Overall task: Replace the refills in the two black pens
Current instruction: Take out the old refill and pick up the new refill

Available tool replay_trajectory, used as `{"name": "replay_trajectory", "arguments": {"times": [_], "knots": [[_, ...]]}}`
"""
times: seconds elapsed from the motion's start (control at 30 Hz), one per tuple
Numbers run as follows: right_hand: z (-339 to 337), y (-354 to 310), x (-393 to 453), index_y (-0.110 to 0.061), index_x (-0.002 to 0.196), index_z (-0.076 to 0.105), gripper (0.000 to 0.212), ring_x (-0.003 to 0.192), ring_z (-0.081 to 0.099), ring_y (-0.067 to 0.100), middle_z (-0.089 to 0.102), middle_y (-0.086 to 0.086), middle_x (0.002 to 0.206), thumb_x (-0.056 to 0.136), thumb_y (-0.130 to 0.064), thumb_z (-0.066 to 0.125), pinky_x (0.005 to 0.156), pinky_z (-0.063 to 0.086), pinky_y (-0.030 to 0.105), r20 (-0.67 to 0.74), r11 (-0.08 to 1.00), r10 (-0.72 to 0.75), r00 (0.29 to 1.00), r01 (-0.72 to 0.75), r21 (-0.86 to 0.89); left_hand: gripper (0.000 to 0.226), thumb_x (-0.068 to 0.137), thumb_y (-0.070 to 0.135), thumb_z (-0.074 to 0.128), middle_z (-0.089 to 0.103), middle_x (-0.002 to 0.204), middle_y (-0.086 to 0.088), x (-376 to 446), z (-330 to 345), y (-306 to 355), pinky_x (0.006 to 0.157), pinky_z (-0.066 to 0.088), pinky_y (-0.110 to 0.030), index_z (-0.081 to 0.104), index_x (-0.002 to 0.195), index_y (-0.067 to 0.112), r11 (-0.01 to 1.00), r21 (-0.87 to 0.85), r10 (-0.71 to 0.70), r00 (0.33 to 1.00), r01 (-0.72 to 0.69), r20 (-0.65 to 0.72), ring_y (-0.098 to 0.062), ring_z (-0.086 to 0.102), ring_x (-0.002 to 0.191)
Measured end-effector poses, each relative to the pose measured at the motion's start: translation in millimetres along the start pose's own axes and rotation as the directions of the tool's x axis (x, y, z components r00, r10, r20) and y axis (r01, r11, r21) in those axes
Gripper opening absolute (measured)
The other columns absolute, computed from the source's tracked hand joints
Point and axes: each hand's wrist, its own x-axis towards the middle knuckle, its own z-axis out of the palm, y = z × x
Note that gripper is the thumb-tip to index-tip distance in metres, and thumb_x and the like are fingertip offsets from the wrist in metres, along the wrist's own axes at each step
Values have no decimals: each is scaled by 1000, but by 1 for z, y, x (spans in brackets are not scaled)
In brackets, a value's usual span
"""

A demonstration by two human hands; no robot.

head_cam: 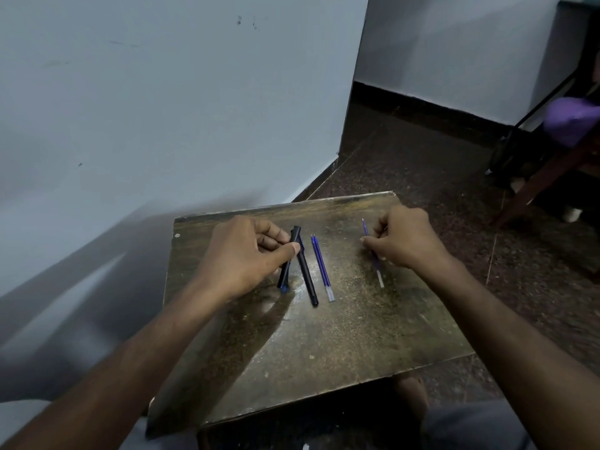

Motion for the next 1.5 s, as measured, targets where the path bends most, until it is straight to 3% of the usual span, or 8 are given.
{"name": "replay_trajectory", "arguments": {"times": [0.17, 0.57, 0.7, 0.77, 0.83, 0.93, 1.2, 1.5], "knots": [[6, 1, 4, -4, 72, 79, 25, 72, 78, 22, 80, 13, 70, 85, -23, 86, 67, 60, 32, -1, 998, 15, 1000, -15, -54, 17, 85, 40, 91, 82, 82, 8, -1, 0, 0, 55, 55, -8, 80, 91, 29, 1000, 2, -12, 1000, 12, 0, -1, 78, 62], [2, -1, 2, -2, 82, 82, 25, 78, 79, 25, 82, 14, 78, 86, -25, 90, 76, 67, 44, 26, 998, 34, 999, -33, -46, 17, 84, 41, 92, 82, 78, 8, -1, -2, 0, 54, 55, -9, 80, 89, 29, 1000, -10, -1, 1000, 1, -6, 0, 78, 63], [1, -9, -3, -17, 71, 75, 28, 66, 72, 10, 73, -2, 66, 89, -33, 89, 66, 62, 33, -60, 998, -55, 997, 55, -12, 17, 84, 40, 92, 82, 78, 9, -1, -1, -1, 57, 58, -11, 80, 88, 29, 1000, -3, 2, 1000, -2, -6, 0, 78, 64], [5, -19, -9, -22, 72, 72, 27, 55, 68, -1, 70, -10, 64, 89, -33, 90, 53, 50, 13, -18, 994, -100, 995, 101, 49, 17, 84, 41, 92, 82, 78, 9, -1, 0, -1, 60, 61, -15, 80, 87, 29, 1000, 7, 2, 1000, -2, -8, 0, 78, 63], [13, -27, -14, -20, 75, 73, 23, 48, 64, -13, 70, -12, 63, 88, -29, 90, 43, 42, 5, 73, 987, -103, 992, 94, 127, 18, 83, 43, 91, 82, 77, 11, -1, 1, -1, 63, 61, -15, 80, 86, 30, 1000, 23, 4, 1000, -3, -16, 1, 77, 63], [22, -33, -19, -16, 78, 77, 19, 45, 66, -10, 75, -9, 63, 89, -25, 90, 44, 45, 6, 155, 976, -119, 981, 87, 197, 16, 84, 41, 91, 81, 77, 12, -1, 1, 0, 58, 57, -9, 79, 86, 31, 1000, 21, -3, 1000, 3, -12, 4, 76, 62], [28, -35, -20, -14, 81, 82, 17, 55, 71, 2, 80, 0, 70, 87, -26, 93, 51, 52, 15, 183, 981, -116, 976, 84, 177, 15, 84, 37, 92, 81, 76, 9, 0, 1, 0, 54, 54, -8, 80, 87, 29, 1000, -4, -9, 1000, 9, -10, 0, 77, 60], [31, -39, -20, -18, 77, 79, 19, 45, 66, -1, 75, -5, 59, 90, -26, 89, 47, 50, 14, 188, 977, -124, 974, 87, 194, 18, 82, 42, 93, 81, 74, 10, 1, 0, -3, 56, 58, -13, 81, 85, 29, 1000, 5, -3, 999, 3, -33, 0, 77, 59]]}}
